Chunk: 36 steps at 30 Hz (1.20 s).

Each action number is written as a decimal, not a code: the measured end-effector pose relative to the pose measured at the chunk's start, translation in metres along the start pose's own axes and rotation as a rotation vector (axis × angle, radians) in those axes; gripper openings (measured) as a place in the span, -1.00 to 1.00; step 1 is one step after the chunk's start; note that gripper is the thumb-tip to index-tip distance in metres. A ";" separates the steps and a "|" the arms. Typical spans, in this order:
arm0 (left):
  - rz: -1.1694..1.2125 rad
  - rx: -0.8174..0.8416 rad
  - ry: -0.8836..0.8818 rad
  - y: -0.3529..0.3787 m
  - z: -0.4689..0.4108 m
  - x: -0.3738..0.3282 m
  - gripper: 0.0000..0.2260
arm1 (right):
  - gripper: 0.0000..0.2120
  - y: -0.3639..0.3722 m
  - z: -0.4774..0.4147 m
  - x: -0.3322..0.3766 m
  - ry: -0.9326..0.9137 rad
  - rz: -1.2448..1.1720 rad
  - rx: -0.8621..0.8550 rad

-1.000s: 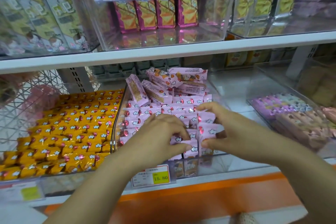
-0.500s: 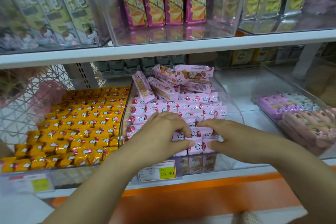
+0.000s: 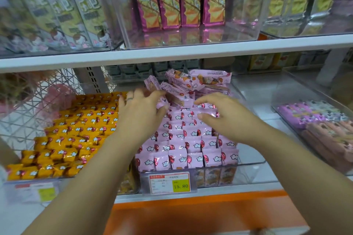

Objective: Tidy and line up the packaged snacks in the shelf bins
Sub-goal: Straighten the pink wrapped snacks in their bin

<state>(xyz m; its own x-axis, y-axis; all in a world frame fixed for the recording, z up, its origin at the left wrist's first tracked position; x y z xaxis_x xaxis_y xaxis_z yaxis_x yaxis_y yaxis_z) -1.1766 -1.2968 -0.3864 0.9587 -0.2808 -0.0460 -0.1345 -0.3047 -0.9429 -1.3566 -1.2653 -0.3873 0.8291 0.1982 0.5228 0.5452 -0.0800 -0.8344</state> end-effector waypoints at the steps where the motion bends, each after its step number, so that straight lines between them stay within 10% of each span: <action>1: -0.010 0.047 -0.027 0.005 -0.002 0.003 -0.60 | -0.69 0.007 -0.009 0.002 -0.009 0.020 0.002; 9: -0.049 0.228 0.008 0.022 -0.015 0.005 -0.57 | -0.60 0.042 -0.045 0.002 0.068 0.207 0.174; 18: 0.433 -0.213 -0.063 -0.010 0.001 0.022 -0.80 | -0.64 0.019 -0.031 0.005 -0.029 -0.044 -0.059; 25: 0.881 -0.214 -0.127 -0.017 0.027 0.019 -0.86 | -0.76 0.007 -0.011 -0.007 0.005 -0.273 -0.241; 36: 0.974 -0.307 -0.191 -0.013 0.035 0.032 -0.88 | -0.57 0.033 -0.017 0.027 -0.108 0.097 0.092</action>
<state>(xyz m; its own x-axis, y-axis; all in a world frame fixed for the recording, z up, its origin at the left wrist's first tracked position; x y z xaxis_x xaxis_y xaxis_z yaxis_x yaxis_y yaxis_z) -1.1350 -1.2699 -0.3872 0.4207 -0.3891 -0.8195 -0.9045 -0.2494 -0.3460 -1.3140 -1.2795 -0.3979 0.8562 0.2986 0.4217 0.4459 -0.0148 -0.8949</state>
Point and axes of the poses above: each hand's wrist, its own z-axis away from the middle knuckle, its own y-axis out of the palm, x = y × z, the point moved 6 cm from there along -z, towards the middle knuckle, and after that the axes turned 8 degrees about y, right-handed, at the moved point
